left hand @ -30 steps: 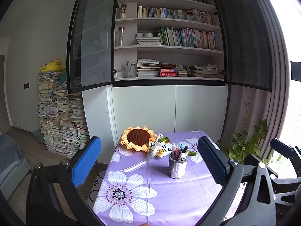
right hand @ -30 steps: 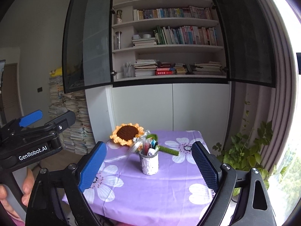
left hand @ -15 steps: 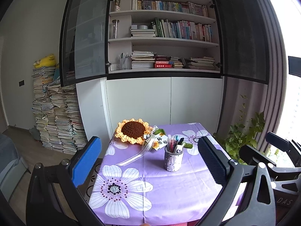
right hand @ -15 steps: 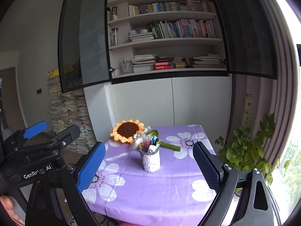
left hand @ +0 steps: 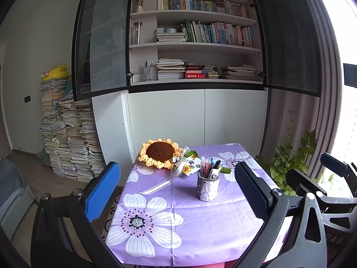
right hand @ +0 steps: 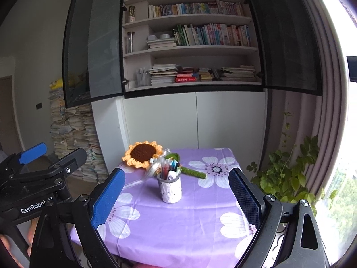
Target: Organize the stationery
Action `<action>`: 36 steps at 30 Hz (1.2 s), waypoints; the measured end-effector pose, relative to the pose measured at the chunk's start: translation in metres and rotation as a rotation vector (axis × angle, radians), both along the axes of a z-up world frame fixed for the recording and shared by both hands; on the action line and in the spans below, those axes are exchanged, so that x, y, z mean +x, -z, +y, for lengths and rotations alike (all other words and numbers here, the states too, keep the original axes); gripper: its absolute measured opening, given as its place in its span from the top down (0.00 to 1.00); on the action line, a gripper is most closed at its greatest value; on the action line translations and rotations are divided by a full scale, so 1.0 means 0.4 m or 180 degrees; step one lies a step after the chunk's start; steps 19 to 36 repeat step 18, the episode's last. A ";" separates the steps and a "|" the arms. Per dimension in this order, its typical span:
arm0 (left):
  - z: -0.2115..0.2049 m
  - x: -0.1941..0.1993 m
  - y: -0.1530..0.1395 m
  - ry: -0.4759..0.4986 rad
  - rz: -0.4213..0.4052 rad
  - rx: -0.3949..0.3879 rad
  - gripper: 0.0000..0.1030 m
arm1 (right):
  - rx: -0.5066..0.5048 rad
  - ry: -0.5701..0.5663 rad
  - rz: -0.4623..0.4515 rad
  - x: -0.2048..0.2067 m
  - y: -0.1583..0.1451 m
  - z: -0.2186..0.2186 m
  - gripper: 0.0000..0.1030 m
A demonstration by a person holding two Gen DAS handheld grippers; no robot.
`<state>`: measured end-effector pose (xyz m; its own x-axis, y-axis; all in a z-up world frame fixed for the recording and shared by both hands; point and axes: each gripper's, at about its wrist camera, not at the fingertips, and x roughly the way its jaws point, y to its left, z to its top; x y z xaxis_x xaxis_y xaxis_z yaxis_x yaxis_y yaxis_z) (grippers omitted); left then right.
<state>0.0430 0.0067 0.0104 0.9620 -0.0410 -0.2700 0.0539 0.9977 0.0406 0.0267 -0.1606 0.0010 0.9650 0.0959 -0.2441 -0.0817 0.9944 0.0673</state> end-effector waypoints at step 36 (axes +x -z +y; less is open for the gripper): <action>0.004 0.009 0.010 0.0016 0.0068 0.0002 0.01 | -0.0003 -0.0004 0.0051 0.008 0.009 -0.002 0.08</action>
